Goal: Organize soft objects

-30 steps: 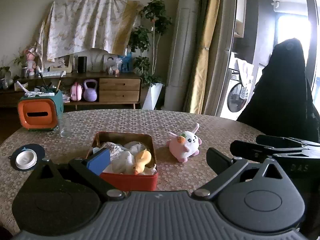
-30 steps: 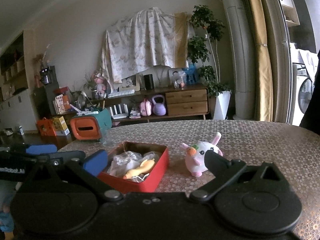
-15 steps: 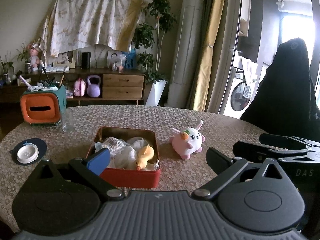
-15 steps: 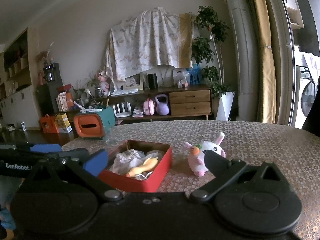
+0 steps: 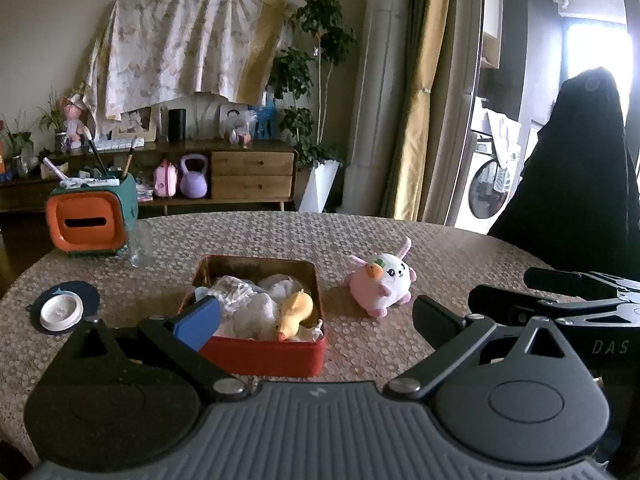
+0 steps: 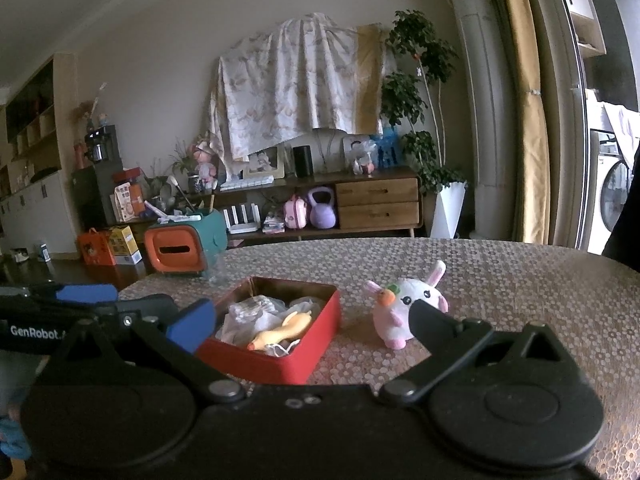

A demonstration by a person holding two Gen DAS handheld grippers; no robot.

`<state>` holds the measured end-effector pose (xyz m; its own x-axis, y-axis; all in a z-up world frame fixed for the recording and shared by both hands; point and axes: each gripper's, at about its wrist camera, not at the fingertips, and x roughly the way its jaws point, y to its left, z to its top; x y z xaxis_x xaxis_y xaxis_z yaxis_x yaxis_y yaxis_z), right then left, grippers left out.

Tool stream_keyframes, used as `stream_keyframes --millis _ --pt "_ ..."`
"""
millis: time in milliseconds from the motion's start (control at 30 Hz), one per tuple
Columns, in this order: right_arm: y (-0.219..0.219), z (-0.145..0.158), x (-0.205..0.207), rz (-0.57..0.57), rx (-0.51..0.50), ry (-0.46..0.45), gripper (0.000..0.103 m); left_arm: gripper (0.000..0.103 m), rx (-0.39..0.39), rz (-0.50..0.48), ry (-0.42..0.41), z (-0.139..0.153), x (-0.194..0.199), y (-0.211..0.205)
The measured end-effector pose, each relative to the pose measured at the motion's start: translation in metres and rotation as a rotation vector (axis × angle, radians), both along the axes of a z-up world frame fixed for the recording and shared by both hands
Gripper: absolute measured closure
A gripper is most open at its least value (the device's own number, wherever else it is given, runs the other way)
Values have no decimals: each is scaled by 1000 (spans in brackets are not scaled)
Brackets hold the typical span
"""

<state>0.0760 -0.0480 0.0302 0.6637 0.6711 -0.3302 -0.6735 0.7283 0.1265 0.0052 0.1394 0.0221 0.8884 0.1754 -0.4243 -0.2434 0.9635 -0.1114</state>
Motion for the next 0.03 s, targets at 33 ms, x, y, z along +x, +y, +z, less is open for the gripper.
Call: stream_keyframes --millis 33 --pt "-1 0 0 0 1 3 0 0 -4 -1 4 -1 1 0"
